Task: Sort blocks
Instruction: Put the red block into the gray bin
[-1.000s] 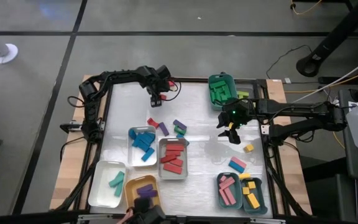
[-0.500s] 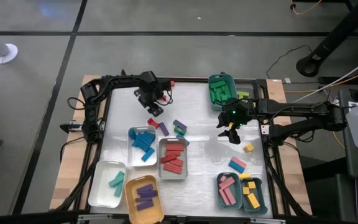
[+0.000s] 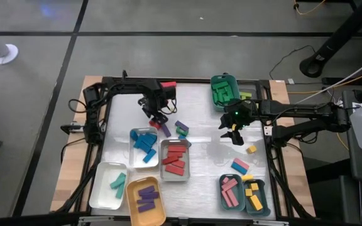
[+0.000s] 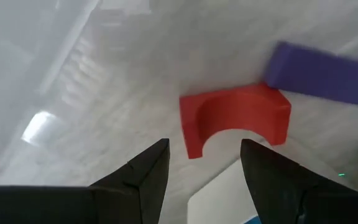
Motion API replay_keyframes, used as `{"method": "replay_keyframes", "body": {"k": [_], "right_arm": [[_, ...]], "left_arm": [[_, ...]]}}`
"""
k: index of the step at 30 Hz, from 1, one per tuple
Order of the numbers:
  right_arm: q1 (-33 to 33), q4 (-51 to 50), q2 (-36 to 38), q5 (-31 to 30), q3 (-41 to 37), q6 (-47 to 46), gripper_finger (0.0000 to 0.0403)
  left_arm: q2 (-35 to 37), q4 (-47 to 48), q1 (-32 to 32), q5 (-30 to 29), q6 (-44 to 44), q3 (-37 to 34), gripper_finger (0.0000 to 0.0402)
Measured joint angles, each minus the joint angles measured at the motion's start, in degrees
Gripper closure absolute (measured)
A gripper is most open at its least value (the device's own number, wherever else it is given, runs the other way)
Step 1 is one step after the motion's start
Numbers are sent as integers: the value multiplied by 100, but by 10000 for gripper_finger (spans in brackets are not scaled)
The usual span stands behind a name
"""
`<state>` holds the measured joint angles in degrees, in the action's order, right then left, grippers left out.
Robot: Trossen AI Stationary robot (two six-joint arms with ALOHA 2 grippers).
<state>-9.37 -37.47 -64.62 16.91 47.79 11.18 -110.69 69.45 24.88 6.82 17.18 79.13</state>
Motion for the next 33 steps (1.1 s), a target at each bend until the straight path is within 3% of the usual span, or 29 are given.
{"method": "replay_keyframes", "body": {"k": [6,12,33], "right_arm": [[1,0,0,-2,0,2,196],[2,0,0,-2,0,2,196],[-2,-1,-2,-179,0,-30,196]], "left_arm": [[-2,-8,-231,-624,-2,0,215],[-63,-153,-291,-877,27,-6,215],[-245,-486,-271,-850,-89,-562,228]]}}
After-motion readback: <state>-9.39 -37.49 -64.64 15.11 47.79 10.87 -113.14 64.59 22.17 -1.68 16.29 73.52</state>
